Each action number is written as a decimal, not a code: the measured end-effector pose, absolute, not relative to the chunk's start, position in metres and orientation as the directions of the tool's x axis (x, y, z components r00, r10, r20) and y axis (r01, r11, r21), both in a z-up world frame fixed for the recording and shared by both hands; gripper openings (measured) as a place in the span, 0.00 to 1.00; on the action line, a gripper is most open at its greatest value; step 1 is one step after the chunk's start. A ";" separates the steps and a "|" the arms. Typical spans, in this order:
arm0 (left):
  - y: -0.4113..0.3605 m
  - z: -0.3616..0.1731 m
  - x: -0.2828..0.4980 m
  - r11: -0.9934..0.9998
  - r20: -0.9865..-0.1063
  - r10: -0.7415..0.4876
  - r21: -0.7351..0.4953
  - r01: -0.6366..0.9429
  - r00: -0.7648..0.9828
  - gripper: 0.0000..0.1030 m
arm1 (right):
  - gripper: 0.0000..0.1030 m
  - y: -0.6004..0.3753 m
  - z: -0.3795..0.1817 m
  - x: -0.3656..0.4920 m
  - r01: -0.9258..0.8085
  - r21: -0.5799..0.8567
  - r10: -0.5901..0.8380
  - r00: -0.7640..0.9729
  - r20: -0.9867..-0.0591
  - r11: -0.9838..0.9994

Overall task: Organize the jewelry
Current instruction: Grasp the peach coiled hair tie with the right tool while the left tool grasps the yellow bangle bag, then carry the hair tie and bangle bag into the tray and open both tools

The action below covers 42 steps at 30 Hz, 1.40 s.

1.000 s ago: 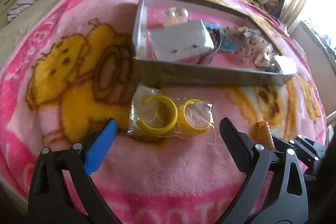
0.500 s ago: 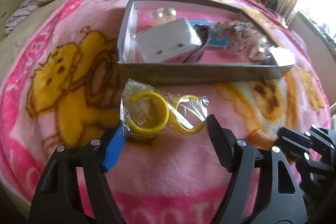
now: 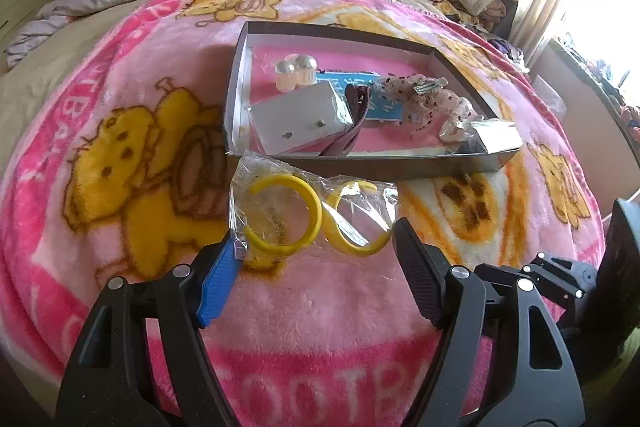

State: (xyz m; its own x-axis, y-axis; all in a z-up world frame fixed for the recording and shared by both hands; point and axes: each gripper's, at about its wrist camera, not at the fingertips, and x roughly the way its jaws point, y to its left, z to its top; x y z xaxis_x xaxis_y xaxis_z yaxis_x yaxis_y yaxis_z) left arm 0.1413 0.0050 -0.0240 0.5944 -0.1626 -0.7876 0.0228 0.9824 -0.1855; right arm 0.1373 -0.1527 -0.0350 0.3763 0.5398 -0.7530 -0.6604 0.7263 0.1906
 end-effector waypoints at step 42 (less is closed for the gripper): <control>0.001 0.001 0.225 0.990 -0.770 -0.119 -0.138 0.017 0.627 0.64 | 0.16 -0.183 0.028 0.268 -0.519 0.080 0.452 0.647 -0.615 0.851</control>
State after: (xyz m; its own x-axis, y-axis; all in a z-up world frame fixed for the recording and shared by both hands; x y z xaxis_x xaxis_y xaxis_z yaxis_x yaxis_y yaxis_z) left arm 0.2250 0.0006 0.0011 0.6274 -0.1186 -0.7697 0.0174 0.9902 -0.1383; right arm 0.2675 -0.1829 0.0280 0.6466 0.4519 -0.6145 -0.5187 0.8512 0.0802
